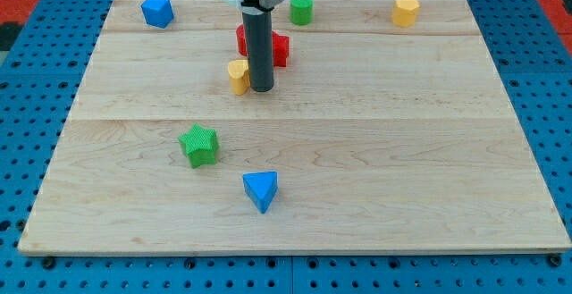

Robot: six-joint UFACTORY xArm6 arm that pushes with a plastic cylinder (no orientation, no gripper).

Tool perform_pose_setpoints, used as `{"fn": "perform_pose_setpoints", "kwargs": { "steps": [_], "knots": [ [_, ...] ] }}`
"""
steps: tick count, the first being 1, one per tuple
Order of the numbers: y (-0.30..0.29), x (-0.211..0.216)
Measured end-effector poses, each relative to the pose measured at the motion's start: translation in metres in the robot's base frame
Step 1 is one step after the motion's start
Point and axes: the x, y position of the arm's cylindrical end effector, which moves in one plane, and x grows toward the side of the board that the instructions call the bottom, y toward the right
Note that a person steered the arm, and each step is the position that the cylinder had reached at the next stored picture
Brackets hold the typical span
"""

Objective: Move the yellow heart near the left center

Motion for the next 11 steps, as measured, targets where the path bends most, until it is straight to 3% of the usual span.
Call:
{"fn": "perform_pose_setpoints", "kwargs": {
  "steps": [5, 7, 8, 9, 10, 11],
  "knots": [
    [0.013, 0.007],
    [-0.032, -0.006],
    [0.004, -0.022],
    [-0.055, -0.039],
    [-0.120, -0.021],
    [-0.150, -0.016]
  ]
}}
